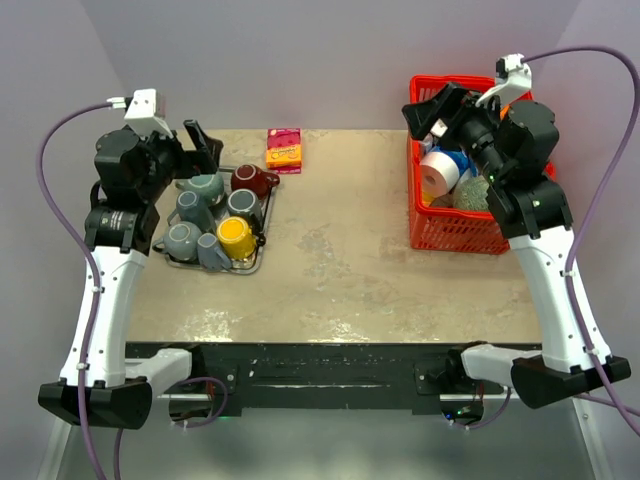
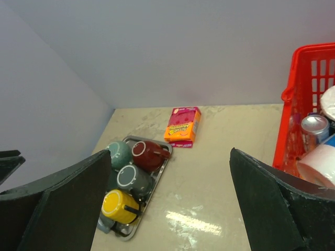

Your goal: Turn the mug right side up

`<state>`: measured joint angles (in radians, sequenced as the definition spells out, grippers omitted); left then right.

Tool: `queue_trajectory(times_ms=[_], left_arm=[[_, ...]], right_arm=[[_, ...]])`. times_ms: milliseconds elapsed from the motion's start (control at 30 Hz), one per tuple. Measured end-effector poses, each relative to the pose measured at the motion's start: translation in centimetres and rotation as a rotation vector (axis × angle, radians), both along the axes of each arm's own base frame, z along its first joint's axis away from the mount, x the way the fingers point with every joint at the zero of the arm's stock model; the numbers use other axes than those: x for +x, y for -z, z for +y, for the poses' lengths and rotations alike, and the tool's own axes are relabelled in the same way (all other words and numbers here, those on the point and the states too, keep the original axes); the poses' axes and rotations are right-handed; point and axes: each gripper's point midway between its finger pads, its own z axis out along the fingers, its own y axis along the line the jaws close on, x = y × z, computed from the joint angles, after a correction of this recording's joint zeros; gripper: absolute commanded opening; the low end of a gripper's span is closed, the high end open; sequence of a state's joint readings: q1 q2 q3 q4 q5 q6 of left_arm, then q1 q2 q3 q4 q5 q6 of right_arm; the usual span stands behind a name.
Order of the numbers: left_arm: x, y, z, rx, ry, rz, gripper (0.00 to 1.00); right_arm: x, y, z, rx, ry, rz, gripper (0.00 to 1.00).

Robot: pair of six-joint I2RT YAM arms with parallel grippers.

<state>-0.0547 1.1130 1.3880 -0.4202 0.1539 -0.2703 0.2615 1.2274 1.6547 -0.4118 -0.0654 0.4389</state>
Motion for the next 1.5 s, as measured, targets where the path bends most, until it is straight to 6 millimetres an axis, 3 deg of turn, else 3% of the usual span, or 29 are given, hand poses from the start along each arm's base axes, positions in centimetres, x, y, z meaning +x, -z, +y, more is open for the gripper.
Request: queue_trajectory(times_ms=[167, 367, 500, 633, 833, 1100, 1233, 1500], left_arm=[[-1.3, 2.9, 0.7, -0.041, -0.055, 0.045, 0.99], [-3.1, 9.5, 1.3, -0.084, -0.122, 0.218, 0.99], [-4.1, 14.2, 2.1, -0.1, -0.194, 0.349, 0.99], [-6.9, 19.6, 3.0, -0.085, -0.251, 0.474, 0.99], [-8.2, 22.3, 3.8, -0.061, -0.308, 0.589, 0.99], [-9.5, 28.7, 3.8, -0.13, -0.419, 0.803, 0.92], [-9.4, 30.1, 3.9, -0.178, -0.483, 0.835, 0.87], [-8.3, 30.7, 4.2, -0.254, -0.576, 0.828, 0.76]], right_arm=[[0.6, 1.6, 1.5, 0.013, -0.069, 0.057, 0.99], [0.4, 6.5, 3.2, -0.007, -0.133, 0.177, 0.99], [-0.7, 9.2, 5.9, -0.034, -0.201, 0.234, 0.99], [-1.9, 11.7, 8.3, -0.062, -0.255, 0.288, 0.99], [-2.2, 13.3, 10.3, -0.107, -0.28, 0.306, 0.99], [-2.5, 15.5, 12.3, -0.14, -0.321, 0.333, 0.99], [-2.5, 16.2, 12.4, -0.144, -0.327, 0.339, 0.99], [-2.6, 16.5, 12.8, -0.143, -0.338, 0.334, 0.99]])
